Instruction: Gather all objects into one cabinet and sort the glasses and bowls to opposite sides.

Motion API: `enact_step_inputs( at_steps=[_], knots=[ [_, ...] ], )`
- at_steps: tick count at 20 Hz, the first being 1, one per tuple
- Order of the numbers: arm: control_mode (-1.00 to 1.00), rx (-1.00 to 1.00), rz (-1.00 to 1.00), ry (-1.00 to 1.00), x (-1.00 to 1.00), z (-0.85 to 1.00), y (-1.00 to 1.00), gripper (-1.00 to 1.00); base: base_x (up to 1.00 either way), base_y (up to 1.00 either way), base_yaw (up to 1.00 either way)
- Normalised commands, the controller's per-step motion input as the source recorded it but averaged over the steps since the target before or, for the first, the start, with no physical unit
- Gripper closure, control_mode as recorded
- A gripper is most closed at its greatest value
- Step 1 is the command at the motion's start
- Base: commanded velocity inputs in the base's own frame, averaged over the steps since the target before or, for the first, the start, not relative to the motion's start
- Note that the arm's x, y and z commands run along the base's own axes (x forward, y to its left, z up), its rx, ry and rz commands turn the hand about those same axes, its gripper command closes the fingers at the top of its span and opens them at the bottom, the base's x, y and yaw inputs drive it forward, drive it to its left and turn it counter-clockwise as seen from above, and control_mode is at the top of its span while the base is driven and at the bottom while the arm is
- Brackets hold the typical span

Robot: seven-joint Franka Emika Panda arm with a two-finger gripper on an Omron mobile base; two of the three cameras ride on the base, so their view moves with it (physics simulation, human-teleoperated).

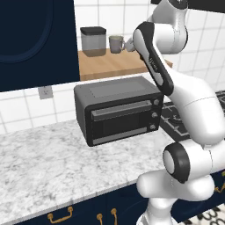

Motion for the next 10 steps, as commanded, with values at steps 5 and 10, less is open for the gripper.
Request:
enact_step_inputs(
  at_steps=[5,10],
  knots=[
    [-1.0,0.0,-0.02,0.1,0.8,-0.01,0.11,-1.0,0.0,0.0,0.0],
    [-1.0,0.0,0.0,0.07,0.11,-0.08,0.06,-1.0,0.0,0.0,0.0]
  ],
)
